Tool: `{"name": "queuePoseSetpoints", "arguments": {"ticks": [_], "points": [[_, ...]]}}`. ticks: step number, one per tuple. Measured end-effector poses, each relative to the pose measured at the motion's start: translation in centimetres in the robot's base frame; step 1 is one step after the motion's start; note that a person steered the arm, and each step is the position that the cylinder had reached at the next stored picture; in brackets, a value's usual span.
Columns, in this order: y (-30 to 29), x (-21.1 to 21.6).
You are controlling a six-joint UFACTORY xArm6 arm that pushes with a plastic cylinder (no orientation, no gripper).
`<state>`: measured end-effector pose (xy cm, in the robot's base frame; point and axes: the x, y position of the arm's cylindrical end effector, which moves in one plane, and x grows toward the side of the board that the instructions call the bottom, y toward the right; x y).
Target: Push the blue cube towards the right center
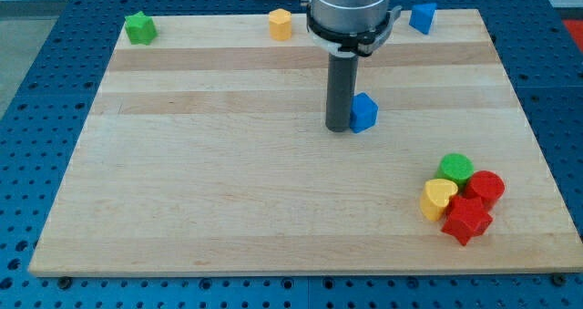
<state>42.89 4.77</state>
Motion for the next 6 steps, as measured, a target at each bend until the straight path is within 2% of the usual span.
{"name": "queuePoseSetpoints", "arguments": {"ticks": [4,6], "points": [[0.3,-1.4],[4.5,-1.8]]}}
